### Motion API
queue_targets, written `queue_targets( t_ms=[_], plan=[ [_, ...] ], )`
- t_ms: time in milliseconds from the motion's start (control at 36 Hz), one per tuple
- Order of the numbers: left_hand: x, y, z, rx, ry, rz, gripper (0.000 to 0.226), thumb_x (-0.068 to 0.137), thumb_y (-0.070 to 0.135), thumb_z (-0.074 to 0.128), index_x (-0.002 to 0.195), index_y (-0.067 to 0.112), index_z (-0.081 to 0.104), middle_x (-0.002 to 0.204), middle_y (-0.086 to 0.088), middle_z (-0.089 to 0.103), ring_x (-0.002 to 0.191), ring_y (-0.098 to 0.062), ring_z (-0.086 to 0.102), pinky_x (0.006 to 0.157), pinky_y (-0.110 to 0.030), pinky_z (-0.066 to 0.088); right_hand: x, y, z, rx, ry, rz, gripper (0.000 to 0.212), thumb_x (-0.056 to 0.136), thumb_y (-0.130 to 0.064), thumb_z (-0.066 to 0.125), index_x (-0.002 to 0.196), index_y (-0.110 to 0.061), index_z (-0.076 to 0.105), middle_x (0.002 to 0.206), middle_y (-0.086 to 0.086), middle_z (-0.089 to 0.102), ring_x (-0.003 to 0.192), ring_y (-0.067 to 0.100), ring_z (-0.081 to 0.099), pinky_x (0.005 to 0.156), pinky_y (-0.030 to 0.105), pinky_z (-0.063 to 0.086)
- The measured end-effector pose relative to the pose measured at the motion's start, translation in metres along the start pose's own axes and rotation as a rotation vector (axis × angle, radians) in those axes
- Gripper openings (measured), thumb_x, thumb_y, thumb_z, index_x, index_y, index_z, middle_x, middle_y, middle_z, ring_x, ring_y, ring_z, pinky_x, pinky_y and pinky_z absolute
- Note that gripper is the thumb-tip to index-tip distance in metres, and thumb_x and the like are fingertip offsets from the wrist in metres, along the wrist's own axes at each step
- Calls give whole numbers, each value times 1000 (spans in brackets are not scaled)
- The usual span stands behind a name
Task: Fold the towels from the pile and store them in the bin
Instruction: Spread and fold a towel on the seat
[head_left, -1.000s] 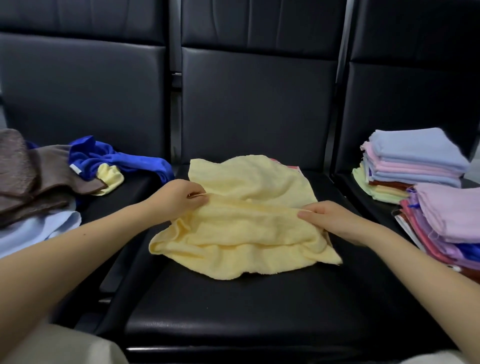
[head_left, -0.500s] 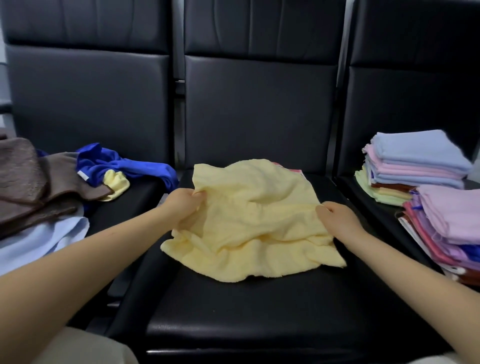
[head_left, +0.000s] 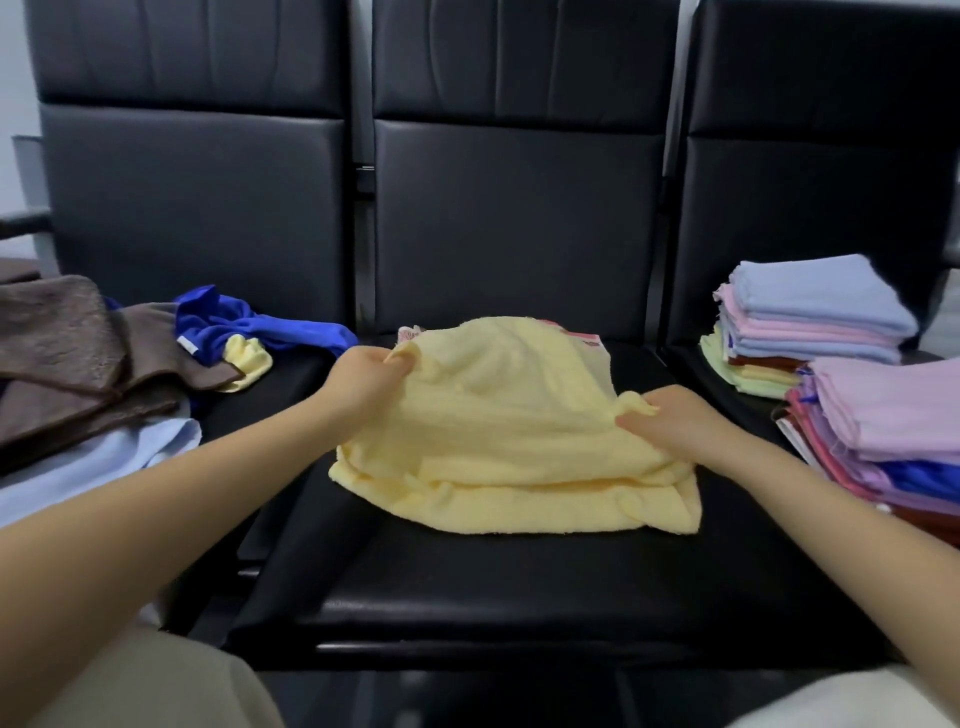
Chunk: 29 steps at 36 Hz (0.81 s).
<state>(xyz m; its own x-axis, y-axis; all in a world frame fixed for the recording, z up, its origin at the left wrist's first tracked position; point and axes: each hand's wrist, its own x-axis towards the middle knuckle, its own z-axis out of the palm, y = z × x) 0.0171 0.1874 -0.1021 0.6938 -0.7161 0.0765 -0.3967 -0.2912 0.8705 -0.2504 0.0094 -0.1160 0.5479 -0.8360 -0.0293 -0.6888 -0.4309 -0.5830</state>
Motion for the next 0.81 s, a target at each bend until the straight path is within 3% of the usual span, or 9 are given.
queue_targets(
  t_ms=[56, 139, 250, 361, 417, 500, 639, 722, 806],
  plan=[
    [-13, -1, -7, 115, -80, 3, 25, 95, 39, 49, 84, 17, 55, 82, -6, 48, 75, -20, 44, 60, -27, 34, -13, -2, -5, -136, -72, -27, 43, 91, -36, 62, 59, -17, 39, 63, 2, 39, 60, 15, 38, 54, 29, 24],
    [-35, -7, -9, 378, -285, -47, 41, 96, 39, 47, 95, 4, 69, 94, -2, 67, 96, -20, 57, 88, -31, 42, -34, -3, -7, -210, -182, -56, 49, 91, -41, 62, 56, -19, 35, 55, -4, 33, 53, 12, 33, 52, 27, 22],
    [-60, -17, 1, 619, -438, -24, 41, 100, 33, 41, 93, 1, 65, 98, -10, 66, 101, -25, 59, 78, -30, 38, -58, 10, -6, -187, -354, -64, 49, 91, -42, 61, 55, -23, 35, 48, -12, 34, 52, 10, 33, 53, 27, 23],
    [-69, -19, 4, 661, -339, 159, 34, 100, 27, 41, 75, 7, 51, 74, -2, 52, 82, -20, 50, 65, -30, 30, -76, 23, -15, -19, -305, -57, 40, 94, -40, 59, 62, -17, 59, 55, -14, 60, 53, 2, 54, 54, 17, 39],
    [-69, -18, 0, 645, -251, 298, 34, 99, 28, 40, 74, 7, 51, 80, -4, 52, 84, -20, 49, 71, -31, 36, -78, 26, -19, 109, -212, -53, 30, 95, -38, 59, 84, -14, 74, 79, -6, 75, 69, 4, 67, 65, 15, 48],
    [-60, -11, -4, 540, -110, 441, 34, 98, 28, 40, 71, 12, 53, 88, -7, 55, 89, -20, 51, 81, -37, 39, -71, 33, -25, 364, -14, -71, 18, 94, -29, 63, 90, -15, 74, 84, -5, 76, 76, 7, 69, 64, 12, 49],
    [-33, 2, -3, 292, 68, 385, 37, 101, 25, 39, 82, -3, 55, 74, -7, 55, 69, -18, 48, 61, -32, 33, -43, 40, -25, 749, 108, 6, 14, 89, -23, 68, 97, -12, 72, 94, 3, 76, 90, 19, 70, 81, 32, 53],
    [-9, -1, 1, 225, 122, 294, 42, 102, 30, 37, 91, -5, 58, 77, -14, 59, 68, -16, 49, 62, -32, 36, -20, 40, -18, 754, 156, 37, 26, 85, -26, 74, 106, -11, 71, 103, 8, 74, 99, 23, 69, 92, 39, 52],
    [14, -12, 9, 268, 112, 231, 43, 103, 31, 37, 94, -3, 61, 88, -21, 64, 75, -26, 57, 66, -37, 40, -2, 38, -5, 666, 193, 58, 22, 87, -22, 73, 104, -9, 71, 99, 8, 73, 93, 21, 67, 88, 36, 51]
  ],
)
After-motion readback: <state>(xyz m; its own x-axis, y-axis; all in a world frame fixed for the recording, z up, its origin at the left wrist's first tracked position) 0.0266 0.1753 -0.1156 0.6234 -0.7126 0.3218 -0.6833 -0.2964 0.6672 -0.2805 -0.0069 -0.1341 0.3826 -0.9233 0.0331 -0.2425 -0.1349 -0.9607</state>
